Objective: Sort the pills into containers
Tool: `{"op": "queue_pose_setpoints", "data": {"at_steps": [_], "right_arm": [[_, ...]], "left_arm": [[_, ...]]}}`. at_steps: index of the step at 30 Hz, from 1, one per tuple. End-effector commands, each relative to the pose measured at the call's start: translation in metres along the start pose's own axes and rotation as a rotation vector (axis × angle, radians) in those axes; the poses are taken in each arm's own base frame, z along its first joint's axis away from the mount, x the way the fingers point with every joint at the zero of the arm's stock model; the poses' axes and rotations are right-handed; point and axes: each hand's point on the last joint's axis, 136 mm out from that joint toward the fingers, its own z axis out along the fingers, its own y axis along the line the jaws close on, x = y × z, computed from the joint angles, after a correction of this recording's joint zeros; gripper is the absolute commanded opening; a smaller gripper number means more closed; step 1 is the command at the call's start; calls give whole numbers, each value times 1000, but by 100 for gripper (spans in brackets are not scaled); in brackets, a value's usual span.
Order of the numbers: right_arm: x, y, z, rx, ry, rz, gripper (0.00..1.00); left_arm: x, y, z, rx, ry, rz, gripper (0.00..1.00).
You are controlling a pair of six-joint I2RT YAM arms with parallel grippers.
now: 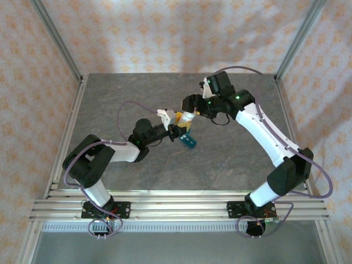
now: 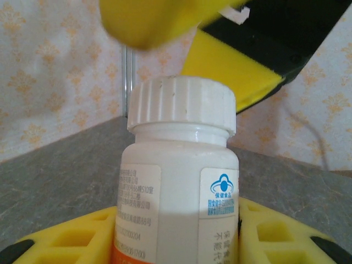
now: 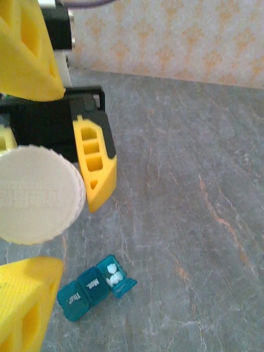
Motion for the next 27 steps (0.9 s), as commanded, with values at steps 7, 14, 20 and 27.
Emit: {"op": "queue_pose_setpoints", "data": {"at_steps": [7,14,20,27], "right_arm": [[-17,7,-22,-3,31,-248,82],[-6,3,-24,-89,127,-413,79],[3,3,-15,-133,191,-408,77],[8,0,-8,-146,219,-392,60]], "left_arm": [[-31,-11,4,46,-93,49,0],[-30,-12,3,52,-91,43,0],[-29,-12,4,52,-88,41,0],[-30,-11,4,51,-92,40,0]]}}
